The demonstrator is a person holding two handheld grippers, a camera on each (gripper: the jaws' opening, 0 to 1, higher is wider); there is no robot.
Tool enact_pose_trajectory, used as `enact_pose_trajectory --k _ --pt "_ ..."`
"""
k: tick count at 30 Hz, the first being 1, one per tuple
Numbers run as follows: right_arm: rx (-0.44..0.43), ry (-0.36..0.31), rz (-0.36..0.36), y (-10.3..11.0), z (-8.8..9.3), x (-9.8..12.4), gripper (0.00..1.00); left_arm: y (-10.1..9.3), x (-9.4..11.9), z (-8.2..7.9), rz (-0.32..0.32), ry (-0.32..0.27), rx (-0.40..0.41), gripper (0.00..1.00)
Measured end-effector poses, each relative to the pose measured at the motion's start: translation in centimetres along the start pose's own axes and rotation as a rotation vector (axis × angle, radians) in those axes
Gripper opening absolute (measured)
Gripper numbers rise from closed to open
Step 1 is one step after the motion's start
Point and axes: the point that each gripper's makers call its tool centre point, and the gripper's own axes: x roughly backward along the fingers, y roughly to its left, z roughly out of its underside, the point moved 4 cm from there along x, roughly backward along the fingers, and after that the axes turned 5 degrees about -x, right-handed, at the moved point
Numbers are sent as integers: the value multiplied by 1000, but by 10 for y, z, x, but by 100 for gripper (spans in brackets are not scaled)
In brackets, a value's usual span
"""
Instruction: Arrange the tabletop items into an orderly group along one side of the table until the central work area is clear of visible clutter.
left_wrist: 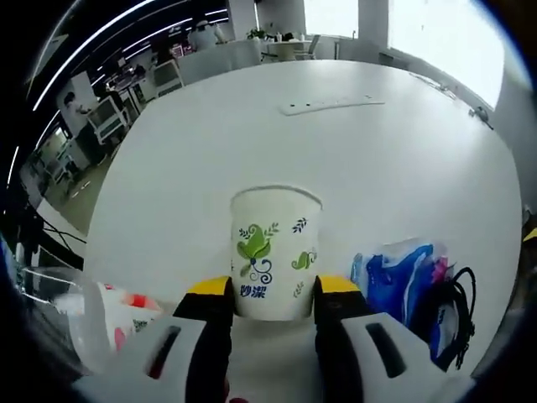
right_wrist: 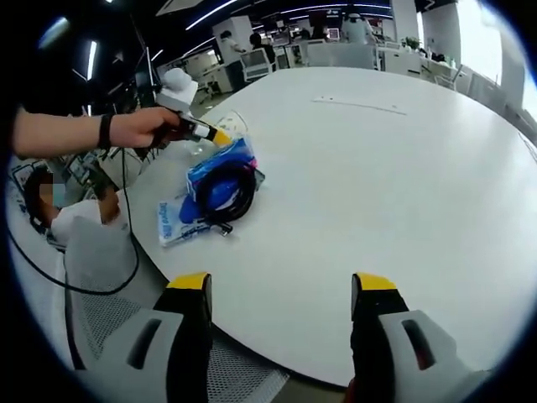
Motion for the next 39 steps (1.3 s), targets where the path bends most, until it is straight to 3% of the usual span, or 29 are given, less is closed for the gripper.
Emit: enact_pose_trajectory --k 17,30,39 --pt "46 -14 -35 17 -8 -7 66 -7 47 24 6 -59 -1 37" --pt "111 -54 -121 42 -34 -17 61 -10 87 57 11 -92 -1 37" --pt "121 -70 -195 63 -51 -28 59 -22 113 71 26 -131 -32 37"
